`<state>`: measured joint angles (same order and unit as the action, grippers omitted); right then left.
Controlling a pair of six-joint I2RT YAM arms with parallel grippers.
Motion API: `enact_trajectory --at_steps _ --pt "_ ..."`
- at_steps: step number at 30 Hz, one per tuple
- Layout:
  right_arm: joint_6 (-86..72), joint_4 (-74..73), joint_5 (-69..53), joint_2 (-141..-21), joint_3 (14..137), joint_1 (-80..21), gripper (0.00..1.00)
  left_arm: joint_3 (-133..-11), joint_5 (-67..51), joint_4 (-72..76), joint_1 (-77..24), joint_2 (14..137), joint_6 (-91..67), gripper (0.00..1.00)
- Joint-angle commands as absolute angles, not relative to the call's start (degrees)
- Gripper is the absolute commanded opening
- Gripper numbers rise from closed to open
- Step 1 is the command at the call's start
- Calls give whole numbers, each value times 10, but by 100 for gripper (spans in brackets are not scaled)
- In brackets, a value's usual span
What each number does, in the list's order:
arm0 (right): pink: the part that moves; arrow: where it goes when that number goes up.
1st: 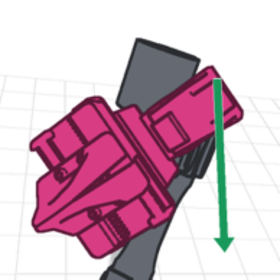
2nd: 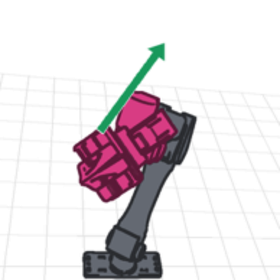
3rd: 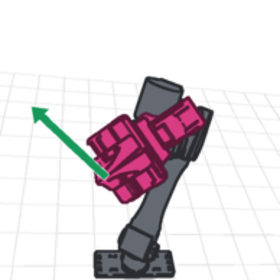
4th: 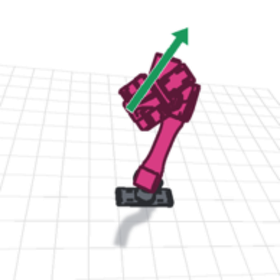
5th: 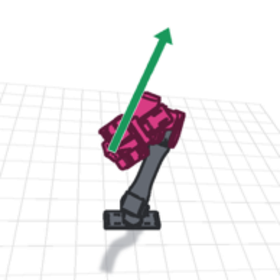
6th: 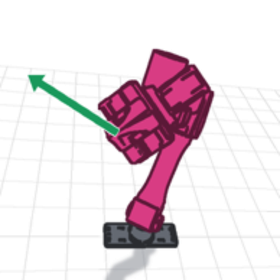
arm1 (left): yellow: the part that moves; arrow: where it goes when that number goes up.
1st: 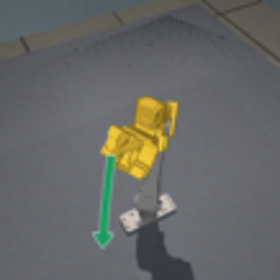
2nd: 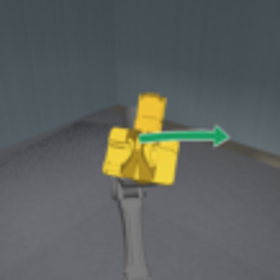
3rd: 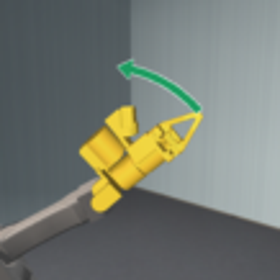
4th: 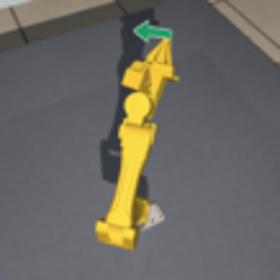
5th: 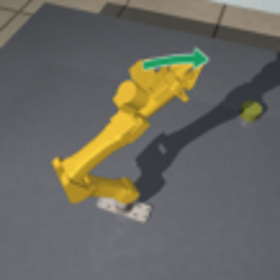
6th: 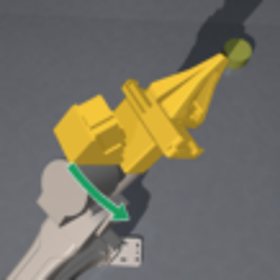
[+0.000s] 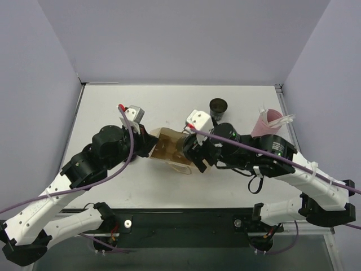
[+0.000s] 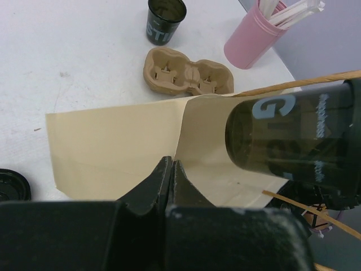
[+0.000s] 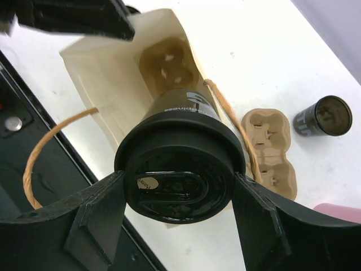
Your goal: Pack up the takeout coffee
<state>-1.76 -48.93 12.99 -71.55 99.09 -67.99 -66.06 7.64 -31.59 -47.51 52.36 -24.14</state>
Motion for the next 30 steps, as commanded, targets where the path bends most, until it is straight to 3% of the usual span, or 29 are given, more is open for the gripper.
enact_trajectory --at_steps 1,16,30 --pt "17 -482 224 -710 933 -743 44 -621 65 -252 -473 477 -243 0" --pt "146 -391 323 -732 828 -809 44 -504 -22 -214 -473 400 -206 0" --pt "223 -330 222 -722 751 -763 45 -442 -4 -218 -474 367 -256 0"
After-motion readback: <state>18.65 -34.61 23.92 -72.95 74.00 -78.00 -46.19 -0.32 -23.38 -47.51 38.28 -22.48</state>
